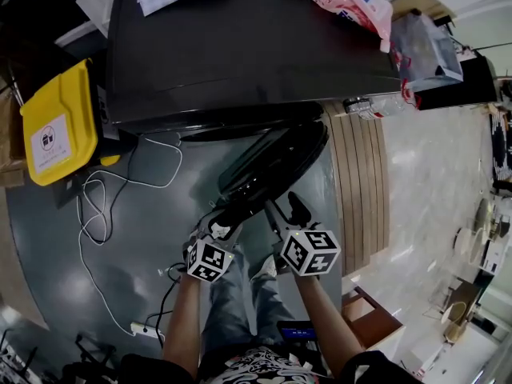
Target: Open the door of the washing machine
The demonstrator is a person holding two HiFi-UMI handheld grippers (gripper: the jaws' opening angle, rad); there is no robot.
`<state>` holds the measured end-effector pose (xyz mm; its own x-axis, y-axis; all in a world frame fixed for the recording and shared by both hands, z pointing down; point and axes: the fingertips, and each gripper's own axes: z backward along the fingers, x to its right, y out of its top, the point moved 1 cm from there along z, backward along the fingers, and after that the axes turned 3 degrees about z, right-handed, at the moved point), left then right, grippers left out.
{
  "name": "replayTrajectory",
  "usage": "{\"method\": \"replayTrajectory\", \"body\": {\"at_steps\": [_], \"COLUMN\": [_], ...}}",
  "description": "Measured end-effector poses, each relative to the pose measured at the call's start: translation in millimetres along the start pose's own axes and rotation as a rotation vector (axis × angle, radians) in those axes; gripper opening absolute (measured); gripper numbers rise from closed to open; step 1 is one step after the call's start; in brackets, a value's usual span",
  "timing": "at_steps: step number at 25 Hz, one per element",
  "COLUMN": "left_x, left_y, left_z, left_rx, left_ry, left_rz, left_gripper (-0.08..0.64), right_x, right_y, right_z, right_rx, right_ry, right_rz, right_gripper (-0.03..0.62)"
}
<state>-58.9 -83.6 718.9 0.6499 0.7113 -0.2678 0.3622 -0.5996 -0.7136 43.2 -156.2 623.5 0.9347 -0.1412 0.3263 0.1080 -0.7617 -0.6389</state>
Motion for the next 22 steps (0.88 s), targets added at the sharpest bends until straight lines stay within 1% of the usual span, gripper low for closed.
{"method": "replayTrajectory", "body": {"at_steps": [3, 6, 8, 10, 12, 13, 15, 18, 20, 22], "left_x": [17, 34, 42, 49, 54, 54, 47, 27, 13, 5], "left_y": [-4, -6, -8, -10, -7, -3, 5, 19, 29, 42], "left_z": [-1, -3, -3, -1, 5, 9, 15, 15, 11, 7], "left_rx": [-0.01, -0.019, -0.028, -0.033, -0.018, -0.003, 0.025, 0.061, 0.091, 0.126], "left_ry": [-0.02, -0.057, -0.102, -0.165, -0.223, -0.239, -0.237, -0.172, -0.136, -0.137], "left_rz": [0.008, 0.0, 0.006, 0.026, 0.037, 0.039, 0.043, 0.063, 0.117, 0.194], "left_gripper": [0.19, 0.193, 0.196, 0.196, 0.195, 0.196, 0.196, 0.193, 0.184, 0.184], "right_x": [1, 8, 12, 15, 19, 21, 26, 34, 41, 48], "right_y": [-5, -10, -13, -16, -20, -23, -27, -33, -37, -40], "right_z": [1, 1, 3, 6, 10, 12, 18, 27, 34, 42], "right_rx": [-0.013, -0.028, -0.033, -0.046, -0.06, -0.064, -0.069, -0.082, -0.09, -0.097], "right_ry": [-0.018, -0.067, -0.087, -0.083, -0.071, -0.067, -0.061, -0.058, -0.058, -0.061], "right_rz": [0.018, 0.049, 0.069, 0.078, 0.071, 0.063, 0.052, 0.065, 0.078, 0.085], "right_gripper": [0.274, 0.274, 0.268, 0.265, 0.265, 0.265, 0.265, 0.255, 0.252, 0.252]}}
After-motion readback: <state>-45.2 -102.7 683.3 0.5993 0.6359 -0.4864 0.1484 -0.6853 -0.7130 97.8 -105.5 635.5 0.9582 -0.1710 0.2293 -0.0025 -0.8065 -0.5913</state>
